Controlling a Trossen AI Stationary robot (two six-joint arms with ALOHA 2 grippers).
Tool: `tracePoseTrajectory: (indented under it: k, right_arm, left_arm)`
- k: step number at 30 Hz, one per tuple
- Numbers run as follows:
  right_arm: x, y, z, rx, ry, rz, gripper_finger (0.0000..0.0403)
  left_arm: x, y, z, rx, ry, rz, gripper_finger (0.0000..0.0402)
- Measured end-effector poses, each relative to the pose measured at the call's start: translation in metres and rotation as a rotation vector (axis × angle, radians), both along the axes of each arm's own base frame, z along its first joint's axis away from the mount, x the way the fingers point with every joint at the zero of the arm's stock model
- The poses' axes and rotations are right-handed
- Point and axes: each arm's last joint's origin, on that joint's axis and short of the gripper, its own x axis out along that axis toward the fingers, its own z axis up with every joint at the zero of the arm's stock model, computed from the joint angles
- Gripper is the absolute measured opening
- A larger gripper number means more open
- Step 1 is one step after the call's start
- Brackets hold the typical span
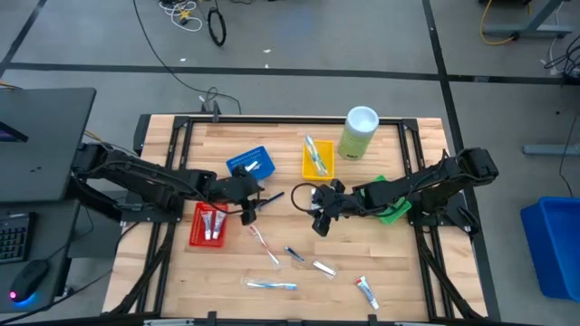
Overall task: Pick & Place Travel size toiletries
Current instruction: Put the blue razor into the green basket
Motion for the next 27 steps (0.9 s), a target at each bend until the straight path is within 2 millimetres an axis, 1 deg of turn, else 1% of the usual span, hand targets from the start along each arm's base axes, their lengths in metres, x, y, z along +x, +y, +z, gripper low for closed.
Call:
tracePoseTrajectory:
  k: [4,8,11,13,15,17,19,22,27]
  right_arm:
    - [0.000,0.000,0.000,0.000,-0.001,0.001,0.0185]
    - [0.002,-0.002,0.001,-0.017,-0.019,0.014,0.0181]
    - [0.006,-0.004,0.003,-0.035,-0.053,0.028,0.0183]
    - [0.007,-0.006,0.004,-0.046,-0.063,0.033,0.0187]
    - [0.008,-0.008,0.005,-0.048,-0.066,0.031,0.0193]
    - [0.008,-0.008,0.004,-0.050,-0.063,0.029,0.0199]
    - [0.008,-0.008,0.004,-0.051,-0.063,0.032,0.0204]
    - [0.008,-0.008,0.004,-0.051,-0.063,0.032,0.0211]
    - [0.008,-0.008,0.005,-0.050,-0.068,0.032,0.0216]
  left_arm:
    - [0.004,-0.003,-0.006,-0.039,0.021,-0.066,0.0181]
    - [0.018,-0.007,-0.022,-0.072,0.041,-0.124,0.0181]
    - [0.027,-0.008,-0.034,-0.003,0.065,-0.178,0.0181]
    - [0.030,-0.007,-0.043,0.052,0.098,-0.146,0.0181]
    - [0.033,-0.004,-0.048,0.109,0.105,-0.077,0.0181]
    - [0.036,0.000,-0.052,0.117,0.102,-0.011,0.0181]
    - [0.035,0.005,-0.059,0.076,0.142,0.012,0.0181]
    - [0.039,0.013,-0.067,0.007,0.159,0.028,0.0181]
    - [0.046,0.032,-0.080,-0.098,0.209,0.013,0.0181]
